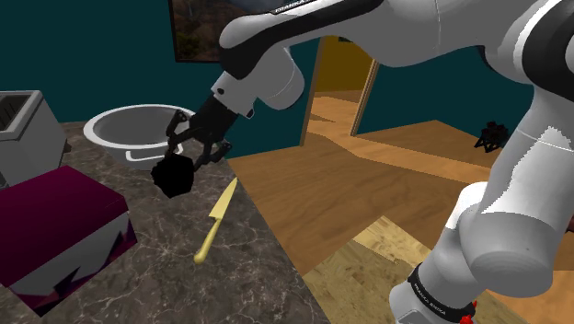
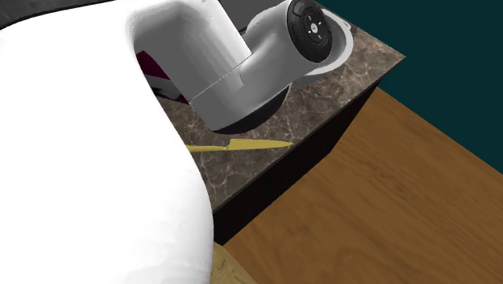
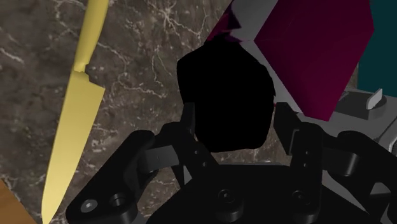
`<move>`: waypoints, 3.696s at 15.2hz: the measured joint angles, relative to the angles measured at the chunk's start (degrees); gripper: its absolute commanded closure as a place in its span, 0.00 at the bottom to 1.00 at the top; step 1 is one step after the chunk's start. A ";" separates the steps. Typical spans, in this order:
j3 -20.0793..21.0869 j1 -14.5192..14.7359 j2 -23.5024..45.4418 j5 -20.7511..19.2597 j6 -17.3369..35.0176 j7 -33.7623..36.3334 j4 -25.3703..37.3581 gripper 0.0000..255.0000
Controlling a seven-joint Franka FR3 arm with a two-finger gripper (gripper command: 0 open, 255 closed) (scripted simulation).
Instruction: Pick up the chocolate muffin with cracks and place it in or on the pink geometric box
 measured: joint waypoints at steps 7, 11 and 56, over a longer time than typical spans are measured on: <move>-0.44 -0.25 -2.28 -2.72 -3.65 3.84 2.21 1.00; -0.64 -0.40 -3.39 -4.12 -5.78 5.91 3.71 1.00; 3.28 12.67 28.03 -22.06 -3.48 30.84 43.98 1.00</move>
